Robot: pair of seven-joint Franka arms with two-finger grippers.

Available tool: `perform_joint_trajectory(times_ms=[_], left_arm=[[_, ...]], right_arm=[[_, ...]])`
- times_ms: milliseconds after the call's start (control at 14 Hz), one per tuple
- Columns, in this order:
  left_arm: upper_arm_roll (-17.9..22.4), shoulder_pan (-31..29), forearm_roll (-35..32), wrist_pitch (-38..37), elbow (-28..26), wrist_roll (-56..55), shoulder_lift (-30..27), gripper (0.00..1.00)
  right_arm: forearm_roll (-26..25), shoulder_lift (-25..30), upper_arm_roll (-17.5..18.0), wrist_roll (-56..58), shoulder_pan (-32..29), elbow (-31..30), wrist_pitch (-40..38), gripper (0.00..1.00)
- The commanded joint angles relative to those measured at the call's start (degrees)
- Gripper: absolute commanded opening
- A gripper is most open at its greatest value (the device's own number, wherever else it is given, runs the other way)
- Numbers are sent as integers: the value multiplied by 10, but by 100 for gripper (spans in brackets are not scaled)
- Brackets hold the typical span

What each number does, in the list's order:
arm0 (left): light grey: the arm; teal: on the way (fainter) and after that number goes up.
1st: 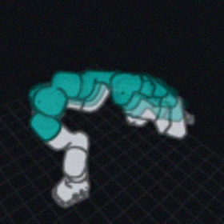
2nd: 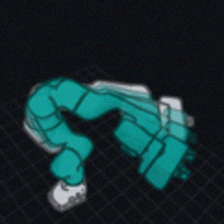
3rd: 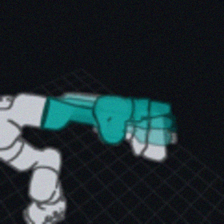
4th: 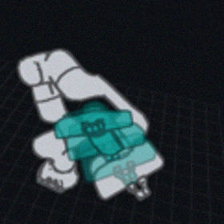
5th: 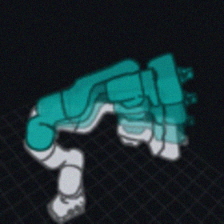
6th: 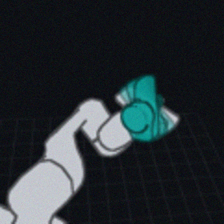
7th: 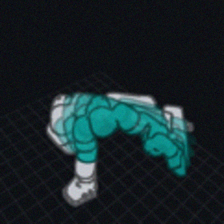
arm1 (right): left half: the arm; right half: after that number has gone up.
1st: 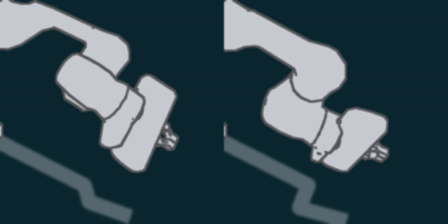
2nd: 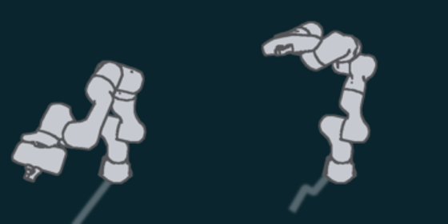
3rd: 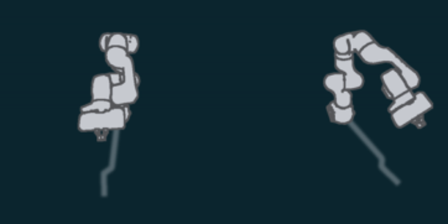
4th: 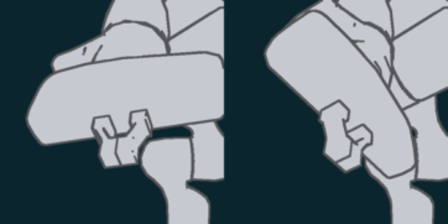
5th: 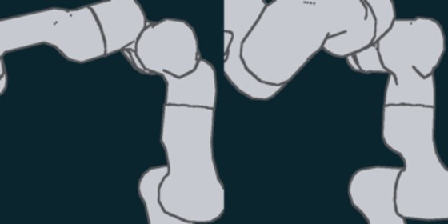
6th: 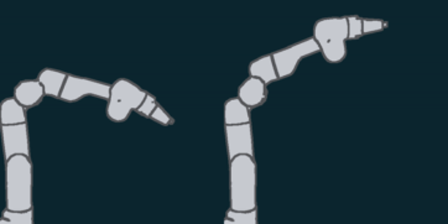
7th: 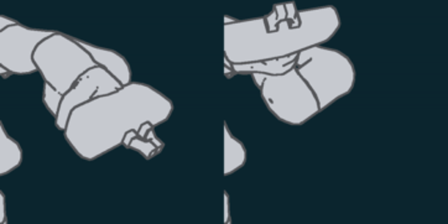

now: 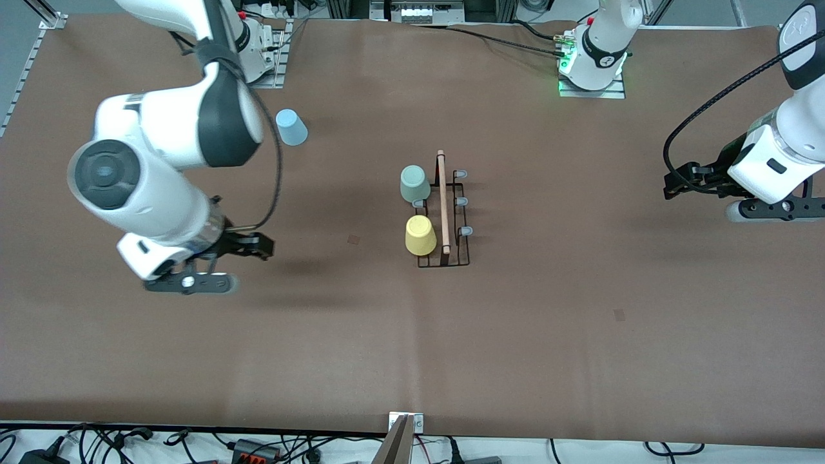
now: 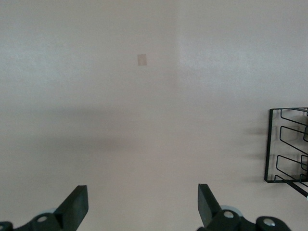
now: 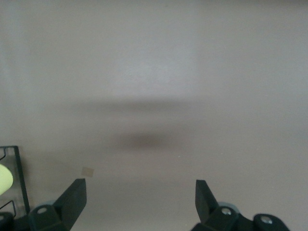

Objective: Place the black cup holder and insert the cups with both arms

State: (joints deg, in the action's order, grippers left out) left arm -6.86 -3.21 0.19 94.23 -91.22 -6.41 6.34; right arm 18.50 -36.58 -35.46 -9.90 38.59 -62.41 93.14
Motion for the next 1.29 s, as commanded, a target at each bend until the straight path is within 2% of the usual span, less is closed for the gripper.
perform_joint_trajectory(times_ms=[0, 72, 143, 215, 501, 573, 859, 1074, 1217], left_arm=[[9, 8, -4, -4, -9, 12, -12, 100], [9, 8, -4, -4, -9, 12, -12, 100], [9, 8, -4, -3, -9, 12, -12, 100], [9, 8, -4, -4, -9, 12, -12, 100], [11, 8, -4, -4, -9, 12, -12, 100], [11, 8, -4, -4, -9, 12, -11, 100], [11, 8, -4, -4, -9, 12, -11, 100], [11, 8, -3, -4, -9, 12, -11, 100], [11, 8, -3, -4, -9, 12, -11, 100]], right_arm=[[5, 35, 9, 11, -39, -16, 0, 100], [5, 41, 14, 7, -54, -18, 3, 100], [3, 54, 40, 9, -89, -27, 3, 100], [-8, 68, 83, 9, -129, -32, 3, 100], [-140, 135, 272, 8, -297, -80, 4, 100], [-150, 155, 297, 9, -324, -99, 10, 100], [-151, 215, 356, 36, -404, -176, 39, 100], [-155, 229, 362, 50, -408, -181, 32, 100], [-171, 242, 359, 100, -410, -181, 16, 100]])
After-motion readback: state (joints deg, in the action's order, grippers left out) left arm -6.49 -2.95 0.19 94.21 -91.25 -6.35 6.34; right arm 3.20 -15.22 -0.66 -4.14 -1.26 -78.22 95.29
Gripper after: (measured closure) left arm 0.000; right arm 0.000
